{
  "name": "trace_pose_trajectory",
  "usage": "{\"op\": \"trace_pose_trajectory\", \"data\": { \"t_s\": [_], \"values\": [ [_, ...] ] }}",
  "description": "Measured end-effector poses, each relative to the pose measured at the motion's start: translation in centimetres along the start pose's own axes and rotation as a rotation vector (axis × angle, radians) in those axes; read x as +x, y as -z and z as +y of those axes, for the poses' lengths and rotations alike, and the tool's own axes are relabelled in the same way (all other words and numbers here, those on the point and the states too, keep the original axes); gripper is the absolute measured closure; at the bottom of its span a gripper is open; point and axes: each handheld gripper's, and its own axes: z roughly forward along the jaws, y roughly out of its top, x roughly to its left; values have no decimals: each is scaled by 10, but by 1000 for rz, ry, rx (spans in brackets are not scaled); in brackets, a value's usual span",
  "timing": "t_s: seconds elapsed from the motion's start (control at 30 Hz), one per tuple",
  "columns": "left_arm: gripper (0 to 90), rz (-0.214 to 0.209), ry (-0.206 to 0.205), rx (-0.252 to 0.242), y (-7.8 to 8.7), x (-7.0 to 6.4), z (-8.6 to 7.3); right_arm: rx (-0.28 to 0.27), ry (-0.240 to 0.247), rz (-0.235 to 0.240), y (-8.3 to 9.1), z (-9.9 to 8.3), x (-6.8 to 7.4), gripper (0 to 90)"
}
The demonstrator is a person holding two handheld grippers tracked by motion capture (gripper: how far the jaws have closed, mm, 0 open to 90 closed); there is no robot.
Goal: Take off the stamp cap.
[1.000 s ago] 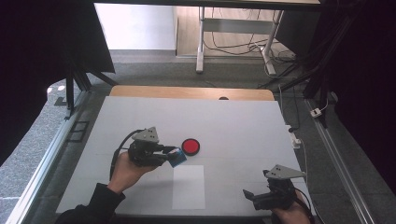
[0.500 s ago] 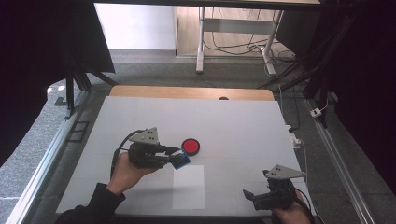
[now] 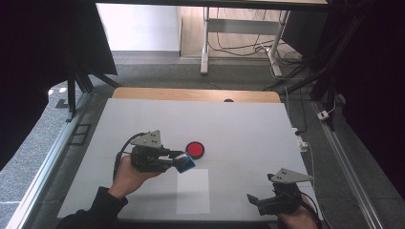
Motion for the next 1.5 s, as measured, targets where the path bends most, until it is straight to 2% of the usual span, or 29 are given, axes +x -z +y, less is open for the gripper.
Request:
{"op": "trace_pose_trajectory", "data": {
  "t_s": [0.17,0.3,0.43,0.6,0.83,0.97,1.13,1.2,1.4,1.5],
  "values": [
    [701,-10,10,12,0,-1,1,-38,32,52,-2,8,8,0],
    [701,-21,27,20,-2,0,2,-42,61,78,-8,14,14,0],
    [701,-52,69,19,-4,3,1,-38,100,115,-14,20,21,0],
    [701,-54,72,20,-4,4,1,-39,135,169,-23,29,29,0],
    [701,-67,41,17,-5,3,1,-65,165,242,-37,42,32,0],
    [701,-71,26,14,-5,3,1,-79,159,294,-47,48,33,0],
    [701,-82,14,14,-5,2,1,-60,147,349,-60,51,37,0],
    [701,-86,9,13,-6,2,1,-31,144,362,-65,53,39,0],
    [701,-101,-24,11,-8,-1,0,-21,175,384,-80,63,47,0],
    [701,-106,-37,16,-9,-2,0,-33,210,423,-87,67,53,0]
  ]
}}
